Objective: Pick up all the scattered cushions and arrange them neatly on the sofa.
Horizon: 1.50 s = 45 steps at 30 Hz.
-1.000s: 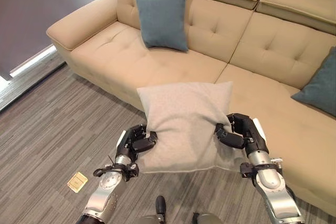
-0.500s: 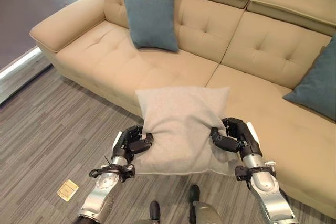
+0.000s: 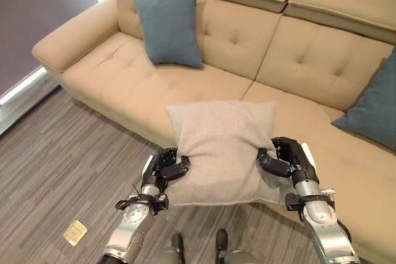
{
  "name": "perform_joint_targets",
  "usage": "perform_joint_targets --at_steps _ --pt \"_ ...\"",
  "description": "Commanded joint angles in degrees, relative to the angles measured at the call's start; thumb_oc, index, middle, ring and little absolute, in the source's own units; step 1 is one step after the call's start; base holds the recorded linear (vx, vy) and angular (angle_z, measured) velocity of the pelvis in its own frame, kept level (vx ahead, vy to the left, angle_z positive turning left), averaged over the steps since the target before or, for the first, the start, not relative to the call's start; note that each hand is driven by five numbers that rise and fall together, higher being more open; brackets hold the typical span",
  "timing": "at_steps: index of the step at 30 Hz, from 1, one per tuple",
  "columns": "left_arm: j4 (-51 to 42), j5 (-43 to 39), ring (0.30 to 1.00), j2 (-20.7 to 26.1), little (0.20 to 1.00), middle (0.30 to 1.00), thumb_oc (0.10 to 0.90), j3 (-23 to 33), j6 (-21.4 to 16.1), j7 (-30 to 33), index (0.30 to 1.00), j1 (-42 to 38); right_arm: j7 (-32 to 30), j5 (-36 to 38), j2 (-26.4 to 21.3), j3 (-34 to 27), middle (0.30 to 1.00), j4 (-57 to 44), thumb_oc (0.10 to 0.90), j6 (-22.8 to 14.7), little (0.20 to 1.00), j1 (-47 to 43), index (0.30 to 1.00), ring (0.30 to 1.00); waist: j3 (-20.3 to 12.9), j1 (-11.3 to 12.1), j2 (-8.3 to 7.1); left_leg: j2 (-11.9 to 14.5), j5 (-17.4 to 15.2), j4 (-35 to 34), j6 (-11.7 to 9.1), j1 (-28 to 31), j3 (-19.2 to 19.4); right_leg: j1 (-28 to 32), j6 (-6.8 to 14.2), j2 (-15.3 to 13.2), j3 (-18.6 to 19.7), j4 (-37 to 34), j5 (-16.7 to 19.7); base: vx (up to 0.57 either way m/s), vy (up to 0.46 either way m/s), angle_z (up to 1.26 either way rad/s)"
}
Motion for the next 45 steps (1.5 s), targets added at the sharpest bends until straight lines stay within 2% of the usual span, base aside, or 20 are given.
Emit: perform_joint_targets --at_steps 1,7,8,10,11,14,15,16,18,19,22,25,28,31,33,34,35,37,41,45 --pt "-11.1 -0.7 0.300 -1.5 0.300 0.300 0.400 -1.9 -7.8 -4.2 0.300 -6.1 0.1 3.1 1.0 2.7 0.300 -9.6 0.400 -11.1 0.300 -6.7 0.300 0.300 -5.2 2.2 -0.41 -0.4 2.0 -3.9 0.8 -0.4 -1.1 4.5 5.8 0.5 1.8 2.3 -8.3 0.20 0.114 -0.16" --pt "-10.8 -0.3 0.300 -0.5 0.300 0.300 0.400 -2.3 -7.4 -4.0 0.300 -5.2 0.9 2.3 1.8 3.5 0.300 -9.7 0.400 -10.2 0.300 -6.1 0.300 0.300 -7.1 2.4 -0.64 -1.4 1.2 -3.6 2.4 2.4 -0.7 5.3 7.0 -1.5 4.1 5.4 -9.8 0.27 0.211 -0.42" --pt "-10.6 -0.2 0.300 -0.2 0.300 0.300 0.400 -2.1 -7.3 -4.0 0.300 -4.9 1.0 1.6 2.3 3.7 0.300 -9.5 0.400 -10.1 0.300 -5.8 0.300 0.300 -7.4 2.6 -0.51 -2.0 0.1 -4.1 3.8 3.9 0.2 3.6 8.6 -2.9 4.5 10.3 -9.7 0.18 0.225 -0.22" --pt "-10.6 -0.2 0.300 -0.1 0.300 0.300 0.400 -2.2 -7.2 -4.0 0.300 -4.8 1.2 1.2 2.6 3.6 0.300 -9.7 0.400 -9.9 0.300 -5.7 0.300 0.300 -7.3 2.6 -0.52 -2.1 -0.3 -4.3 4.4 4.6 0.6 1.9 9.4 -3.6 4.8 13.9 -9.0 0.15 0.209 -0.15" --pt "-10.2 -0.3 0.300 0.2 0.300 0.300 0.400 -2.1 -7.2 -3.6 0.300 -4.9 1.2 0.5 2.8 3.9 0.300 -10.1 0.400 -9.8 0.300 -6.1 0.300 0.300 -6.6 1.8 -0.22 -2.5 -1.0 -4.8 5.7 6.1 1.4 -1.6 11.2 -4.8 5.2 21.4 -5.3 0.07 0.128 -0.25" --pt "-10.2 -0.1 0.300 0.5 0.300 0.300 0.400 -2.1 -7.2 -3.3 0.300 -5.2 1.5 0.5 3.3 4.1 0.300 -10.4 0.400 -9.7 0.300 -6.2 0.300 0.300 -5.7 1.3 0.41 -2.4 -1.9 -4.9 6.8 7.2 2.1 -4.9 11.7 -5.5 4.6 27.9 -3.7 0.10 0.170 -0.07" --pt "-10.0 -0.1 0.300 0.5 0.300 0.300 0.400 -1.8 -7.4 -3.3 0.300 -4.9 1.6 0.3 3.8 4.3 0.300 -10.4 0.400 -9.8 0.300 -6.2 0.300 0.300 -5.5 1.4 0.68 -2.7 -3.6 -4.8 7.5 8.7 3.1 -6.4 11.8 -7.4 1.6 28.7 -3.5 0.11 0.134 0.08" --pt "-10.0 -0.1 0.300 0.5 0.300 0.300 0.400 -1.8 -7.4 -3.4 0.300 -4.9 1.6 0.3 3.8 4.3 0.300 -10.4 0.400 -9.8 0.300 -6.1 0.300 0.300 -5.5 1.4 0.66 -2.7 -3.6 -4.8 7.5 8.8 3.1 -6.3 11.8 -7.5 1.6 28.8 -3.6 0.15 0.106 -0.04" --pt "-10.1 -0.2 0.300 0.6 0.300 0.300 0.400 -1.4 -7.3 -4.1 0.300 -4.1 2.3 0.2 3.9 4.7 0.300 -9.7 0.400 -9.4 0.300 -6.5 0.300 0.300 -5.5 1.5 0.92 -2.7 -5.4 -5.4 7.5 11.0 4.3 -7.7 11.1 -9.2 -3.3 22.8 -4.5 0.19 0.033 -0.24" --pt "-10.1 -0.2 0.300 0.6 0.300 0.300 0.400 -1.4 -7.3 -4.1 0.300 -4.1 2.3 0.2 3.9 4.7 0.300 -9.7 0.400 -9.4 0.300 -6.5 0.300 0.300 -5.5 1.5 0.99 -2.6 -5.4 -5.5 7.5 11.2 4.2 -7.5 11.1 -9.1 -3.4 22.6 -4.4 0.28 0.002 -0.43" --pt "-9.7 -0.8 0.300 -0.1 0.300 0.300 0.400 -0.6 -7.4 -4.3 0.300 -3.9 2.3 0.8 3.6 4.8 0.300 -8.9 0.400 -9.7 0.300 -6.9 0.300 0.300 -5.3 1.4 0.21 -3.3 -6.6 -6.8 6.8 13.9 5.6 -10.2 11.4 -8.7 -7.9 10.5 -1.4 0.19 -0.038 -0.40" --pt "-9.5 -0.9 0.300 -0.4 0.300 0.300 0.400 -0.3 -7.6 -4.9 0.300 -4.1 2.2 0.9 3.5 4.4 0.300 -8.8 0.400 -9.7 0.300 -7.0 0.300 0.300 -5.0 1.2 0.19 -3.3 -7.1 -7.4 6.2 15.4 5.4 -9.8 11.8 -7.8 -8.3 6.8 -0.2 0.25 -0.103 -0.33" --pt "-9.4 -0.7 0.300 -0.9 0.300 0.300 0.400 -0.6 -7.9 -5.4 0.300 -4.1 2.0 0.7 3.2 3.7 0.300 -9.1 0.400 -10.2 0.300 -6.5 0.300 0.300 -6.2 0.6 -0.11 -3.9 -8.3 -7.2 5.7 16.2 4.7 -8.4 11.1 -6.9 -6.0 5.8 0.1 0.19 -0.078 -0.02" --pt "-9.0 -0.7 0.300 -1.4 0.300 0.300 0.400 -1.5 -7.6 -5.6 0.300 -4.7 1.9 1.3 2.6 3.4 0.300 -9.4 0.400 -10.3 0.300 -6.3 0.300 0.300 -7.2 0.1 0.30 -2.8 -10.3 -4.5 4.2 16.7 4.1 -6.5 9.8 -6.1 -6.7 5.2 -1.0 0.29 -0.178 0.02" --pt "-9.2 -1.4 0.300 -1.8 0.300 0.300 0.400 -2.0 -7.5 -5.6 0.300 -5.2 1.6 2.2 1.8 3.0 0.300 -9.6 0.400 -10.5 0.300 -6.0 0.300 0.300 -6.8 0.0 0.04 -0.5 -10.2 7.6 0.9 12.5 3.8 -3.4 7.6 -4.8 -6.9 3.7 -2.5 0.17 -0.193 0.33" --pt "-9.2 -1.4 0.300 -1.7 0.300 0.300 0.400 -2.0 -7.5 -5.6 0.300 -5.3 1.6 2.2 1.8 3.0 0.300 -9.6 0.400 -10.5 0.300 -6.1 0.300 0.300 -6.9 -0.1 -0.08 -0.6 -10.0 7.7 1.0 12.2 3.7 -3.6 7.6 -5.0 -7.0 3.6 -2.4 0.08 -0.152 0.45" --pt "-9.3 -1.8 0.300 -2.0 0.300 0.300 0.400 -2.1 -7.5 -5.5 0.300 -5.4 1.5 2.7 1.1 2.9 0.300 -9.8 0.400 -10.5 0.300 -6.5 0.300 0.300 -5.9 0.5 -0.51 -0.4 -7.3 15.6 -0.2 8.6 2.6 -1.8 6.4 -4.5 -7.1 2.3 -2.9 0.04 -0.092 0.30" --pt "-9.3 -1.9 0.300 -2.2 0.300 0.300 0.400 -2.0 -7.5 -5.4 0.300 -5.2 1.5 2.9 0.9 3.1 0.300 -9.5 0.400 -10.5 0.300 -6.6 0.300 0.300 -5.5 0.6 -0.65 -0.1 -7.2 18.3 -0.3 6.6 2.1 -1.0 5.9 -4.1 -7.3 1.6 -3.5 0.08 -0.092 0.01" --pt "-9.3 -2.1 0.300 -2.3 0.300 0.300 0.400 -2.2 -7.0 -5.9 0.300 -4.7 1.5 2.9 0.3 3.1 0.300 -9.4 0.400 -10.2 0.300 -7.2 0.300 0.300 -5.2 1.4 -1.33 1.0 -9.0 12.7 0.7 4.4 2.4 0.5 6.3 -4.2 -6.7 1.0 -5.1 0.13 0.004 0.01" --pt "-9.0 -1.9 0.300 -2.6 0.300 0.300 0.400 -2.4 -7.1 -5.4 0.300 -4.8 0.8 3.5 0.4 3.3 0.300 -8.6 0.400 -10.5 0.300 -7.3 0.300 0.300 -5.3 2.3 -0.30 0.8 -2.9 -0.4 0.0 4.3 -1.6 2.4 6.7 -2.6 -5.1 0.2 -6.1 0.11 0.051 -0.13"
